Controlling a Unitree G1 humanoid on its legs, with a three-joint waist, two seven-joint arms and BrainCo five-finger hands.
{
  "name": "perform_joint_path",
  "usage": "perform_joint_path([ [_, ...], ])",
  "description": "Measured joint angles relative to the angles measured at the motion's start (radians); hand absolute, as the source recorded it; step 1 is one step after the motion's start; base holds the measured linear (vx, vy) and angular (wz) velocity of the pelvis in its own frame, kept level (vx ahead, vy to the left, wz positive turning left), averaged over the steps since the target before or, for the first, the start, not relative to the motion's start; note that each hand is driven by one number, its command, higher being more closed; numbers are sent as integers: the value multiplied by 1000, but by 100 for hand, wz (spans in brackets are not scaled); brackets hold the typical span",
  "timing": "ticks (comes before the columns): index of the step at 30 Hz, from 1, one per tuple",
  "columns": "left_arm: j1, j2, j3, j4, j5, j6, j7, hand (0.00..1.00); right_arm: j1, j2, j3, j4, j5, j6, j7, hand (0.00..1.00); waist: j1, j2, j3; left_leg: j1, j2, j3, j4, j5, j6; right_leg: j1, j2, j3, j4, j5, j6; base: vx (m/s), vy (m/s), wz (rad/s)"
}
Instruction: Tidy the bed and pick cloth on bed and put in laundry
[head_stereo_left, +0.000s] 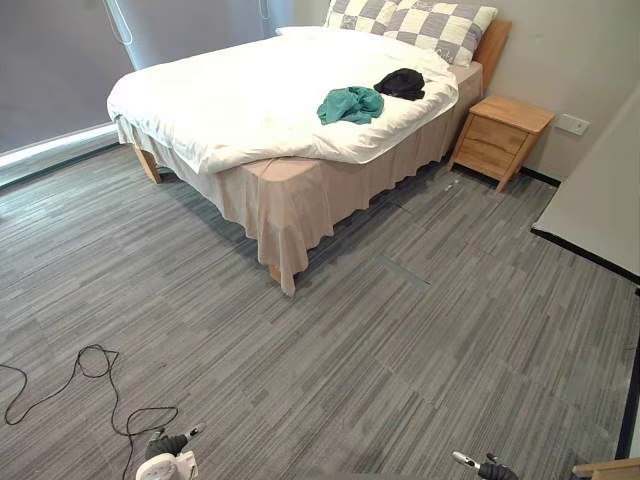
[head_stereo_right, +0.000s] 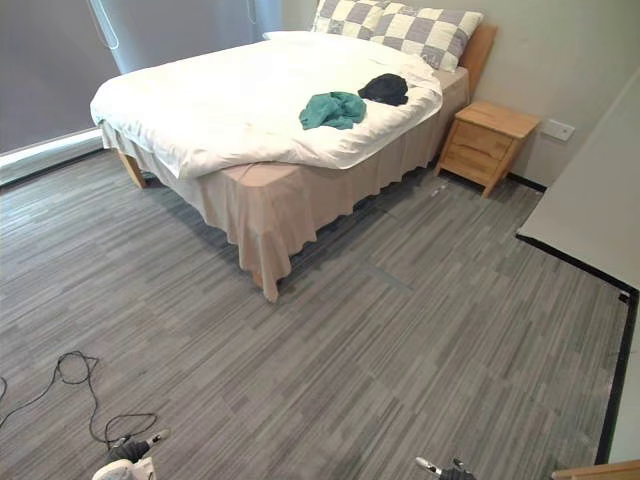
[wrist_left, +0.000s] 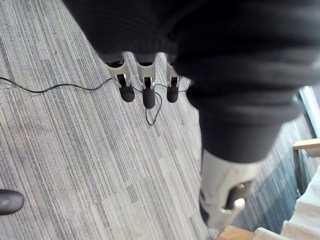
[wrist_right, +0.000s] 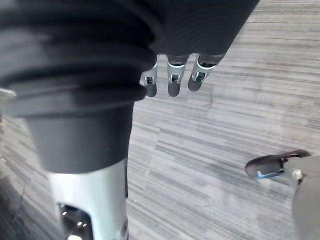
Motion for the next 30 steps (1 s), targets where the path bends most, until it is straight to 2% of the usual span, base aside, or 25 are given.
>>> perform_joint_path([
  [6, 2, -13, 31, -9, -1, 4, -6, 0, 3, 22, 0, -5, -6, -11, 8, 0, 1, -2, 0, -4, 3, 18, 0, -3, -4, 0, -2, -20, 9, -7, 8, -40, -30, 3],
  [13, 12, -56, 38, -8, -4, 7, -46, 0, 8, 52, 3, -5, -4, -11, -1, 0, 1, -7, -3, -3, 3, 37, -3, -4, -3, 0, -2, -36, 8, -18, -8, -49, -49, -3],
  [16, 16, -83, 20, -8, -4, 7, -43, 0, 7, 52, 7, -5, -4, -10, -2, 0, 1, -7, -5, -2, 4, 36, -5, -3, -3, 1, -1, -40, 7, -18, -8, -10, -42, 1],
  [25, 21, -85, -59, -6, -2, -7, -14, 0, 4, 79, 68, 7, -6, 1, -12, 0, 0, -9, -6, 17, 1, 36, -16, -2, -3, 8, 1, -42, 5, -18, -8, 9, -20, 0],
  [30, 21, -87, -66, -4, 1, -15, 4, 0, 4, 79, 89, 9, -6, 5, -20, 0, -2, -8, -5, 19, 0, 36, -16, -2, -3, 9, 1, -42, 4, -17, -8, -10, -29, 0],
])
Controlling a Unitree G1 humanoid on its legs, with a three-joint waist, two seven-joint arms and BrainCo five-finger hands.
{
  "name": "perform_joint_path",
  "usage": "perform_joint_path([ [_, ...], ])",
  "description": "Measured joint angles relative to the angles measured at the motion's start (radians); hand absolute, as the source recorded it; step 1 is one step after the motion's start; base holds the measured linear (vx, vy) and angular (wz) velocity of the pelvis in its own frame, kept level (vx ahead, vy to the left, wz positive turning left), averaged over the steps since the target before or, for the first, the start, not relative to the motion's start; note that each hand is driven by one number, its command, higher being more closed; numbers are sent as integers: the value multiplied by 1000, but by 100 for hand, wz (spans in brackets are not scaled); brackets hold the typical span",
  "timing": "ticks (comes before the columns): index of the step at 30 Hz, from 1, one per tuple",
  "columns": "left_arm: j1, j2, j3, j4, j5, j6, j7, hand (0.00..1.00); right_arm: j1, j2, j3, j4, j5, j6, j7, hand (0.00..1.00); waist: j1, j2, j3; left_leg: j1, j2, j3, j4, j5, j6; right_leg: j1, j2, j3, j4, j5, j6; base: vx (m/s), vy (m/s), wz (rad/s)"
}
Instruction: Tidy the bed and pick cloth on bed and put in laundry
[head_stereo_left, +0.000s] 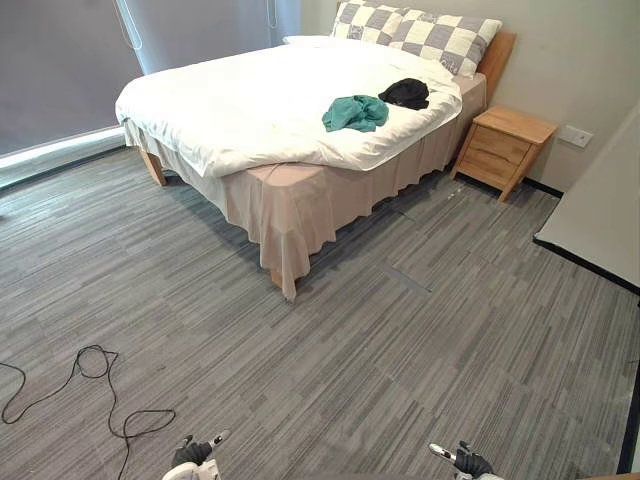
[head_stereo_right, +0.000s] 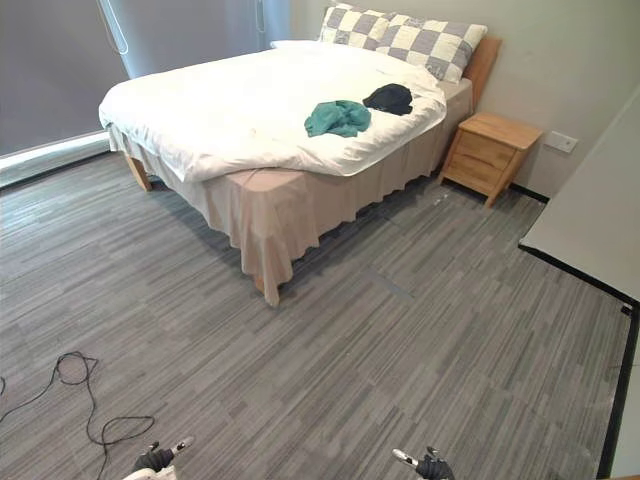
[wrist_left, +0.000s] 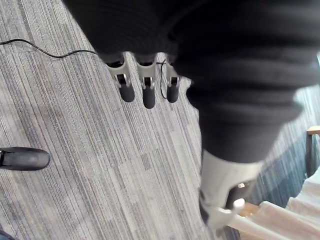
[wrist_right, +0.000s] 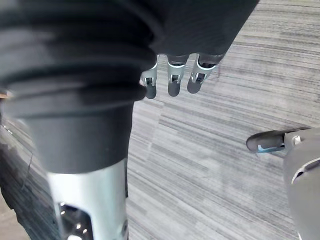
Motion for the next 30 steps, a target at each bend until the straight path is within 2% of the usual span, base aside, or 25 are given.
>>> perform_joint_path([
  [11, 22, -19, -26, 24, 19, -1, 0, 0, -2, 0, 32, 31, -3, 9, -3, 0, -5, 2, 16, 15, -4, 1, 0, 1, 2, 7, -2, 13, 3, 1, -2, -42, -34, -3],
  [13, 21, -17, -57, 27, 28, -1, 1, 0, -10, 0, 32, 36, -3, 11, -3, 0, -4, 0, 37, 6, -8, 3, 0, -3, 11, -28, -11, 13, 65, -33, -12, -94, -20, -1],
  [15, 14, -12, -103, 27, 37, 1, 1, 0, -18, -2, 32, 35, -2, 13, -8, 0, -5, -10, 61, -5, -21, 1, 16, -17, 28, -108, -47, 7, 228, -107, 11, -55, -2, 2],
  [16, 6, -9, -127, 28, 37, 2, 2, 0, -29, -6, 33, 37, -2, 18, -11, 0, -3, -8, 106, -2, -19, 12, 32, -22, 37, -180, -74, -6, 410, -121, 28, -49, 14, -7],
  [18, 11, 10, -133, 36, 37, 2, 2, 0, -34, 3, 33, 38, -2, 21, -9, 0, -1, -18, 128, 11, -21, 20, 49, -27, 44, -250, -105, -16, 575, -118, 33, 5, 20, -11],
  [19, 15, 20, -131, 37, 37, 4, 2, 0, -32, 8, 32, 41, -2, 22, -8, 0, -3, -21, 144, 37, -21, 19, 50, -30, 47, -277, -119, -26, 648, -121, 45, 89, 10, -8],
  [20, 29, 35, -128, 37, 38, 4, 3, 0, -12, 15, 29, 44, 0, 22, -1, 0, -4, -20, 153, 65, -10, 17, 54, -42, 37, -298, -128, -36, 702, -161, 62, 182, -29, 2],
  [21, 31, 50, -125, 36, 39, 3, 2, 0, 0, 17, 29, 42, 0, 22, 4, 0, -7, -19, 152, 74, 18, 9, 73, -61, 22, -317, -124, -49, 682, -182, 70, 149, -82, 17],
  [22, 24, 55, -120, 34, 43, 2, 1, 0, 6, 20, 29, 36, 3, 22, 10, 0, -11, -18, 152, 71, 46, 0, 92, -77, 8, -335, -124, -64, 616, -178, 66, 188, -109, 24],
  [24, 15, 56, -100, 31, 54, 1, -1, 0, 11, 23, 29, 24, 8, 21, 13, 0, -10, -16, 151, 65, 78, -4, 109, -99, -16, -361, -124, -73, 475, -131, 51, 172, -128, 11],
  [26, 20, 51, -63, 14, 58, 3, -1, 0, 41, 37, 21, -11, 9, 21, 12, 0, -4, -13, 152, 64, 136, 0, 166, -146, -74, -388, -130, -52, 259, -6, 36, 346, -262, -5],
  [28, 19, 47, -49, 11, 58, 3, -2, 0, 52, 39, 24, -14, 7, 21, 12, 0, -4, -15, 153, 91, 172, -2, 209, -194, -117, -390, -149, -40, 233, 38, 53, 355, -291, 2],
  [29, 19, 44, -43, 5, 59, 3, -4, 0, 61, 40, 25, -15, 6, 22, 12, 0, -4, -15, 151, 111, 184, -2, 212, -212, -123, -387, -159, -37, 241, 38, 57, 551, -459, 12],
  [30, 19, 28, -30, -8, 67, 1, -8, 0, 75, 42, 24, -22, 6, 22, 14, 0, -9, 12, 148, 145, 224, 3, 203, -226, -122, -399, -151, -65, 327, 82, 46, 390, -329, 23],
])
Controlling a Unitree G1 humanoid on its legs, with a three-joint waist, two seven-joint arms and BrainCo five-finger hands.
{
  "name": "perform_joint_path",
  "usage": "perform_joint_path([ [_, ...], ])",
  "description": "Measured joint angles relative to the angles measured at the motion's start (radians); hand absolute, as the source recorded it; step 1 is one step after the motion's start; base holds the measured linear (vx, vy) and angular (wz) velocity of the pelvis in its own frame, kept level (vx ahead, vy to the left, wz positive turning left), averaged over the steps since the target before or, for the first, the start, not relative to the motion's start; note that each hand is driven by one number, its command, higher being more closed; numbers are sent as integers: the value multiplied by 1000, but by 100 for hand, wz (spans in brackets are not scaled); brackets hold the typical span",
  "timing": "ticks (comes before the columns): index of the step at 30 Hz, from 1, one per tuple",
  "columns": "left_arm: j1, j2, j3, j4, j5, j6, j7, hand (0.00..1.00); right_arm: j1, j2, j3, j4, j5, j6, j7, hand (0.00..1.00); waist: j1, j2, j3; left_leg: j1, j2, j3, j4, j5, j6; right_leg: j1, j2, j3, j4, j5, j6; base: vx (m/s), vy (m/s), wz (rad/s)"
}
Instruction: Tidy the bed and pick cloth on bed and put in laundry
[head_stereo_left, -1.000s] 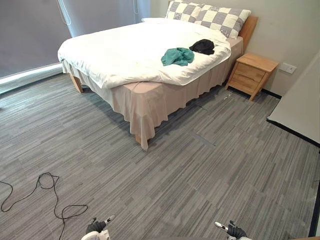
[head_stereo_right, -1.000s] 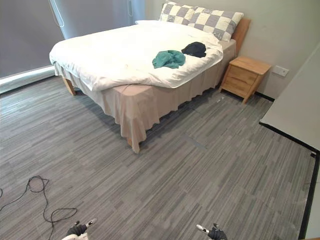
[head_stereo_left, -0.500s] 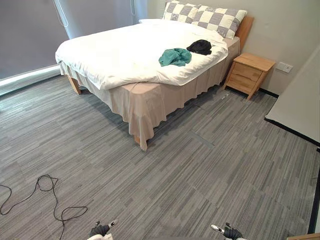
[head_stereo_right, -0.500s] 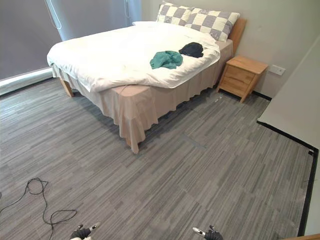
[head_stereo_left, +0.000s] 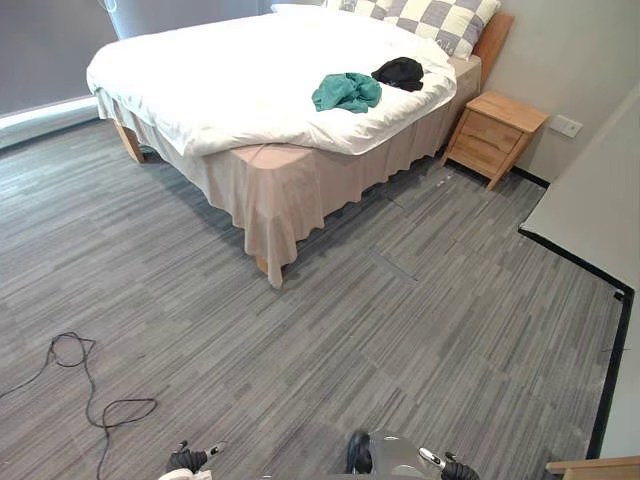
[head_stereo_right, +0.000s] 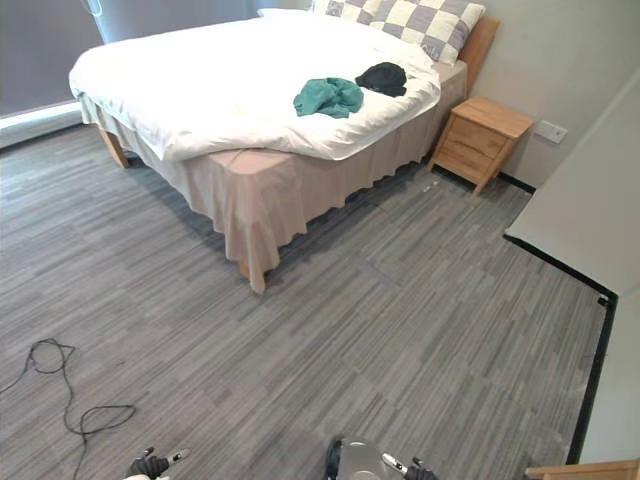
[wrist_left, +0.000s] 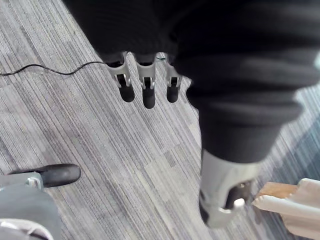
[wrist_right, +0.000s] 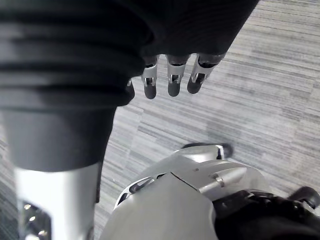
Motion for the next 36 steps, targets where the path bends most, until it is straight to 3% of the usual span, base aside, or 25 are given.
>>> perform_joint_path([
  [1, 3, -7, 6, -4, 9, -3, -1, 0, 9, -1, -5, -12, 0, 0, 4, 0, -5, 10, -8, 8, 16, -3, 7, 6, 15, -11, 10, -12, 47, -9, -8, 523, -422, 20],
  [2, 1, -22, 10, -15, 10, -8, -2, 0, 6, -4, -15, -20, -2, 4, 5, 0, -4, 12, -14, 2, 38, -6, 44, 59, 53, -33, 14, -20, 141, -85, -56, 500, -456, 14],
  [3, 0, -39, 19, -24, 7, -7, -1, 0, -4, -4, -32, -20, -7, 14, 7, 0, -8, 22, -22, -47, 80, -43, 158, 130, 92, -25, 37, -30, 178, -152, -81, 604, -549, 0],
  [6, 1, -59, 28, -22, 1, -7, -15, 0, -9, -8, -50, -4, -21, 28, 7, 0, -7, 44, -30, -221, 166, -183, 493, 328, 172, 74, 118, -60, 118, -222, -117, 554, -440, 2],
  [7, 12, -61, 25, -16, 9, -8, -27, 0, -39, -16, -50, 31, -53, 26, 4, 0, 1, 44, -13, -335, 131, -273, 729, 272, 101, 187, 162, -54, 24, -225, -139, 520, -361, -5],
  [8, 20, -61, 22, -16, 9, -8, -30, 0, -45, -16, -50, 38, -58, 25, 5, 0, 3, 39, -8, -369, 110, -285, 777, 247, 87, 227, 172, -51, -8, -225, -145, 502, -312, -19],
  [9, 35, -61, 3, -17, 8, -9, -34, 0, -58, -16, -48, 56, -81, 12, 5, 0, 8, 24, -1, -433, 40, -289, 827, 194, 75, 308, 185, -45, -69, -221, -164, 465, -258, -31],
  [11, 56, -79, -18, -19, -1, -17, -36, 0, -76, -16, -34, 53, -87, -3, 4, 0, 29, 20, -3, -529, -28, -228, 806, 148, 83, 378, 198, -35, -132, -227, -167, 454, -215, -40],
  [13, 61, -94, -22, -36, -30, -38, -36, 0, -88, -18, 1, 5, -86, -25, 4, 0, 57, 14, 1, -645, -73, 12, 632, 137, 100, 480, 218, -26, -213, -245, -162, 576, -155, -24],
  [14, 60, -95, -22, -36, -30, -40, -36, 0, -88, -18, 4, 0, -86, -26, 4, 0, 60, 12, 4, -645, -78, 46, 600, 143, 108, 495, 218, -28, -219, -248, -159, 685, -149, -1],
  [15, 62, -100, -22, -37, -30, -50, -31, 0, -80, -18, 8, -26, -84, -33, 4, 0, 61, 11, 5, -629, -110, 207, 408, 192, 176, 554, 226, -48, -238, -267, -127, 469, -92, 10],
  [16, 63, -101, -22, -36, -29, -50, -29, 0, -79, -20, 8, -25, -84, -39, 4, 0, 59, 15, 5, -619, -124, 263, 337, 223, 208, 573, 237, -53, -239, -276, -113, 692, -118, 17],
  [17, 67, -105, -25, -35, -29, -50, -28, 0, -79, -27, 8, -25, -84, -46, 4, 0, 57, 33, -4, -601, -136, 351, 226, 309, 261, 609, 267, -50, -233, -297, -83, 457, -40, 12],
  [18, 69, -105, -25, -35, -29, -49, -28, 0, -80, -28, 8, -24, -84, -48, 4, 0, 57, 38, -10, -584, -143, 388, 192, 307, 353, 621, 281, -44, -219, -311, -72, 593, -23, 33],
  [19, 63, -88, -17, -19, -28, -40, -27, 0, -89, -16, 9, -17, -81, -47, 2, 0, 46, 10, -26, -553, -186, 403, 139, 231, 440, 616, 269, -40, -149, -334, -60, 481, 9, 60],
  [20, 53, -66, -24, -14, -26, -32, -26, 0, -88, -18, 13, -16, -77, -43, 2, 0, 36, -16, -41, -543, -214, 383, 106, 238, 424, 567, 236, -39, -41, -337, -52, 680, 61, 78],
  [21, 43, -55, -29, -13, -8, -27, -26, 0, -121, -28, 18, -1, -76, -34, 3, 0, 34, -40, -45, -513, -262, 351, 38, 245, 387, 432, 179, -43, 251, -299, 44, 609, 78, 106],
  [22, 26, -44, -48, 11, 4, -26, -18, 0, -144, -42, 16, 36, -87, -34, 9, 0, 15, -45, -41, -452, -302, 294, -13, 241, 371, 329, 85, -81, 509, -304, 76, 685, 82, 107],
  [23, 23, -35, -79, 21, 6, -28, -15, 0, -148, -45, 16, 43, -87, -33, 12, 0, 15, -37, -37, -400, -315, 265, -34, 241, 366, 321, 41, -107, 536, -332, 57, 465, 26, 105],
  [27, -2, -36, -105, 19, -34, -34, -9, 0, -138, -27, 16, 56, -81, -41, 22, 0, 14, 23, -27, -270, -260, 103, -72, 213, 295, 284, 15, -64, 280, -378, 25, 396, -117, 113],
  [29, -22, -34, -102, 16, -42, -46, -6, 0, -128, 3, 15, 53, -40, -45, 19, 0, 15, 35, -33, -274, -209, 10, -55, 181, 242, 230, 35, 53, 95, -299, 37, 283, -266, 120],
  [31, -15, -33, -66, 14, -54, -45, 7, 0, -120, 15, 25, 49, -37, -49, 15, 0, 16, 13, -43, -271, -184, -38, -45, 165, 208, 195, 34, 164, 1, -187, 51, 305, -312, 98],
  [33, 21, -23, -38, 3, -80, -44, 12, 0, -102, 41, 72, 51, -37, -49, 13, 0, 30, -55, -75, -267, -169, -86, 1, 139, 154, 198, 39, 196, -117, 47, 47, 365, -359, 65],
  [34, 25, -18, -33, 3, -82, -42, 12, 0, -99, 48, 87, 51, -37, -48, 13, 0, 38, -76, -81, -269, -175, -87, 17, 129, 139, 197, 34, 192, -132, 117, 33, 329, -339, 26],
  [36, 22, -72, -22, 5, -90, -37, 13, 0, -110, 34, 99, 54, -25, -35, 13, 0, 56, -46, -85, -275, -128, -85, 46, 112, 102, 261, 57, 129, -202, 50, 22, 333, -341, 28],
])
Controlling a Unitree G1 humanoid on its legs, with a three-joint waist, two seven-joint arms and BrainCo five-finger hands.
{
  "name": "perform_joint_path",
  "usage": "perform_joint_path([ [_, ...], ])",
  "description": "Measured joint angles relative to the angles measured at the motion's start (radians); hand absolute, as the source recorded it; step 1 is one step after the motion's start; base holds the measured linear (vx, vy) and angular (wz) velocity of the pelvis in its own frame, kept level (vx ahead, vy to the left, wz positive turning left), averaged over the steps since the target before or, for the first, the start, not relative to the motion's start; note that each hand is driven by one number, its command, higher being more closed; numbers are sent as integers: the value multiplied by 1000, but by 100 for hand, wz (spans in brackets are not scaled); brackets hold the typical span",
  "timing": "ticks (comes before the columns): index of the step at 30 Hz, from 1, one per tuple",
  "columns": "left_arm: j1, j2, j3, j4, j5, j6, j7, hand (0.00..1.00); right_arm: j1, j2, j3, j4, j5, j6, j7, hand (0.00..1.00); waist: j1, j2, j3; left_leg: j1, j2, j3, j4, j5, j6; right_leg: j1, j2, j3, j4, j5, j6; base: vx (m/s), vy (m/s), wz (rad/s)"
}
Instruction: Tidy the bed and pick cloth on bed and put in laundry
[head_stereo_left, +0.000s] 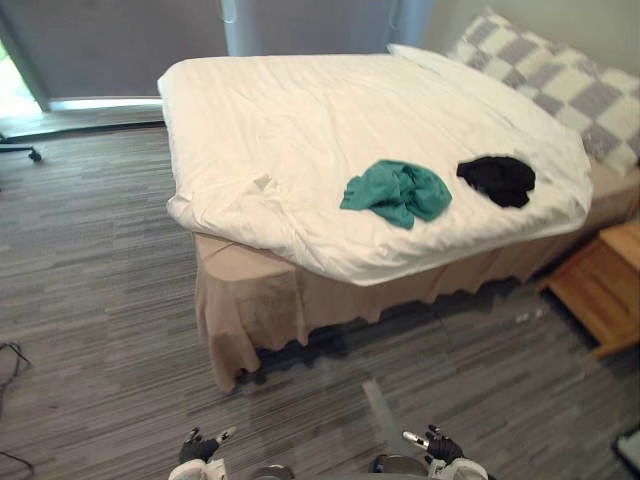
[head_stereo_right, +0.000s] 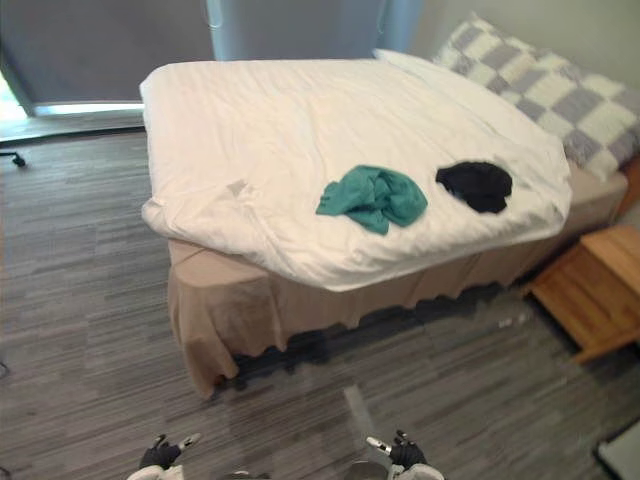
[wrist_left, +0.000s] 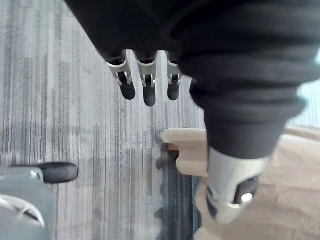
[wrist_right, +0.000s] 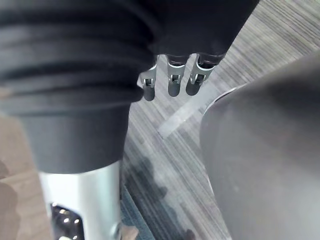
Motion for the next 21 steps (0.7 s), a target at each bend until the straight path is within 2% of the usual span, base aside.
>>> perform_joint_path([
  [1, -4, -21, 0, 0, 0, 0, 2, 0, -4, -8, 2, -1, 9, 6, 0, 0, -2, 19, 1, 5, 8, 1, -15, 9, -15, 16, 5, -20, -19, -8, -8, 366, -324, 59],
  [2, -12, -48, 2, 1, 1, -11, 18, 0, -4, -32, 4, -1, 26, 25, 0, 0, -8, 50, -1, 27, 17, 20, -54, 35, -46, 45, 8, -55, -39, -29, -18, 278, -232, 64],
  [3, -22, -48, 13, 0, 0, -23, 22, 0, 1, -46, 4, -1, 27, 37, 1, 0, -11, 61, -4, 39, 22, 46, -74, 51, -48, 66, 9, -76, -48, -33, -19, 251, -187, 79],
  [5, -24, -24, 42, -36, -2, -75, 53, 0, 26, -67, 3, -12, 27, 52, 3, 0, -16, 70, -12, 76, 24, 93, -111, 89, -52, 114, 10, -109, -55, -44, -22, 124, -95, 67],
  [6, -24, 8, 48, -122, -1, -107, 74, 0, 45, -73, 4, -37, 27, 58, 3, 0, -16, 75, -18, 93, 25, 102, -125, 104, -54, 139, 10, -125, -52, -54, -21, 55, -66, 70],
  [8, -28, 120, 45, -374, 42, -177, 138, 0, 63, -77, 13, -42, 30, 58, 0, 0, -13, 61, -40, 88, 33, 109, -152, 114, -56, 128, 20, -129, -43, -70, -22, 21, -37, 52],
  [9, -32, 162, 40, -444, 65, -192, 157, 0, 63, -75, 22, -42, 35, 58, -1, 0, -10, 56, -43, 88, 35, 110, -163, 116, -58, 123, 23, -130, -39, -75, -22, -5, -31, 11],
  [10, -66, 284, 37, -647, 153, -214, 204, 0, 73, -67, 38, -40, 59, 56, -8, 0, -6, 46, -50, 79, 31, 111, -185, 130, -58, 114, 24, -132, -38, -83, -23, -23, -33, 5],
  [11, -86, 316, 37, -703, 189, -217, 211, 0, 82, -63, 39, -38, 61, 56, -10, 0, -6, 39, -58, 68, 27, 111, -185, 135, -58, 109, 21, -133, -40, -83, -23, -39, -28, 8],
  [14, -216, 429, 18, -918, 295, -253, 204, 0, 118, -65, 48, -39, 70, 53, -28, 0, -4, 33, -71, 59, 11, 119, -206, 143, -54, 112, 13, -132, -65, -83, -23, -80, 5, 5],
  [17, -332, 487, -33, -969, 283, -270, 140, 0, 150, -71, 67, -42, 71, 55, -37, 0, -6, 36, -87, 66, -6, 153, -237, 162, -54, 112, 5, -120, -96, -83, -24, -111, -16, -20],
  [19, -395, 520, -62, -967, 237, -259, 96, 0, 174, -74, 72, -49, 69, 66, -40, 0, -17, 36, -102, 78, -5, 211, -267, 154, -54, 113, 5, -106, -121, -83, -24, -119, -45, -22],
  [21, -473, 533, -102, -940, 218, -228, 71, 0, 205, -77, 75, -80, 68, 73, -40, 0, -35, 38, -105, 91, 16, 325, -271, 170, -60, 115, 4, -99, -130, -82, -26, -76, -44, -4],
])
